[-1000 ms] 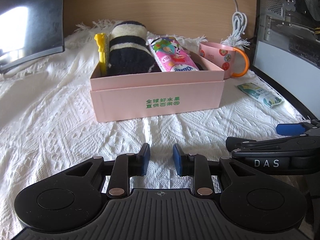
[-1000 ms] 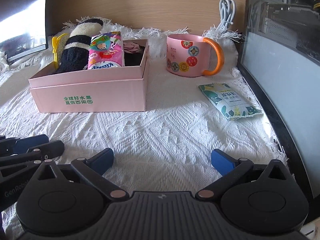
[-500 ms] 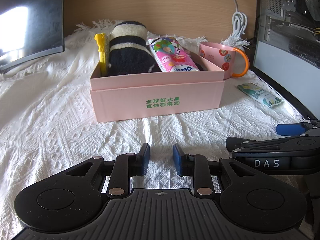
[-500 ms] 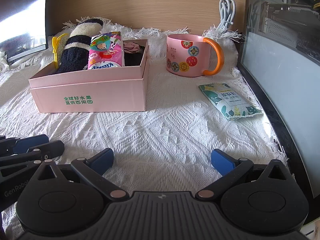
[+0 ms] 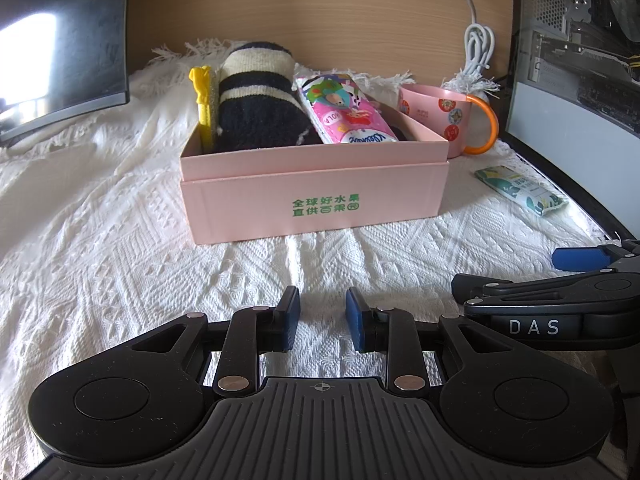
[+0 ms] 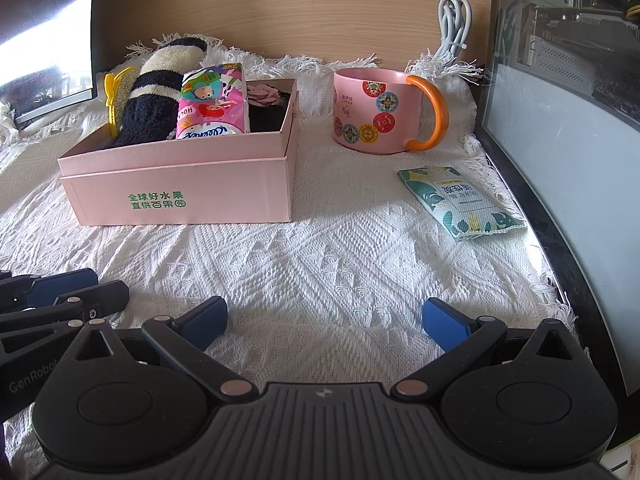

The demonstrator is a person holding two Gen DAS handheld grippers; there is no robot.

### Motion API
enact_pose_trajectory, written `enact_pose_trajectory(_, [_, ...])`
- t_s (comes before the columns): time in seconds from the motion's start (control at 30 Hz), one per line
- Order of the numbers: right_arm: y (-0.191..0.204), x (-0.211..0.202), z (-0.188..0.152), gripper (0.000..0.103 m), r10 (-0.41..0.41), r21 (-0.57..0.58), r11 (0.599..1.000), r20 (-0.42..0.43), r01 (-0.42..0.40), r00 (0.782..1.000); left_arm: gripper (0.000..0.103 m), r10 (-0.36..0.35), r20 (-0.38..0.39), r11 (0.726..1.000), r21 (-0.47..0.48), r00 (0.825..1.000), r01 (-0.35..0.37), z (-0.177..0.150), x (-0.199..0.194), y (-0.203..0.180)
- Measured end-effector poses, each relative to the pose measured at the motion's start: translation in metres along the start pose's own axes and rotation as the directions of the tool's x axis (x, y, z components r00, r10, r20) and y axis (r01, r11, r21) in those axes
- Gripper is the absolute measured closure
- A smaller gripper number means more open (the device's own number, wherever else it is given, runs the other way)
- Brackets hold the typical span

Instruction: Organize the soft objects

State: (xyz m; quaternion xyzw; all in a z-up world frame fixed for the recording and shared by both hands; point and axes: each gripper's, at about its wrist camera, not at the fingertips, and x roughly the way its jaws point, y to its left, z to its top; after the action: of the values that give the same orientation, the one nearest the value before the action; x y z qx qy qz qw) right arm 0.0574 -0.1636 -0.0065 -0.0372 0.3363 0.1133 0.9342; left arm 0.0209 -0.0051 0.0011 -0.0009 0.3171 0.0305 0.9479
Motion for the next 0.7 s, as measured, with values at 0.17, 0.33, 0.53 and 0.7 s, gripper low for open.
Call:
enact_pose_trajectory(0.17, [0.0001, -0.0003, 0.0001, 0.000, 0.001, 0.001, 1.000, 0.000, -0.001, 1.000, 0.074, 0.001, 0.000, 1.000, 0.000, 1.000, -0.001, 0.0001, 0.0003, -0.0001])
enact_pose_trajectory(0.33, [0.0001, -0.0004, 0.0003, 0.000, 0.001, 0.001, 1.000, 0.000, -0.001, 1.000, 0.074, -0.004, 0.000, 1.000, -0.004, 1.000, 0.004, 0.0002, 0.0002, 0.0004])
enact_pose_trajectory(0.53, [0.0003, -0.0007, 0.0006, 0.000, 0.001, 0.000, 1.000, 0.000, -0.001, 1.000, 0.074, -0.002, 0.000, 1.000, -0.002, 1.000, 0.002, 0.0001, 0.0003, -0.0002])
enact_pose_trajectory(0.7, [-0.0001, -0.0005, 0.0005, 0.000, 0.001, -0.001, 1.000, 0.000, -0.001, 1.000, 0.074, -0.013, 0.001, 1.000, -0.001, 1.000, 0.013, 0.0004, 0.0011, 0.0006])
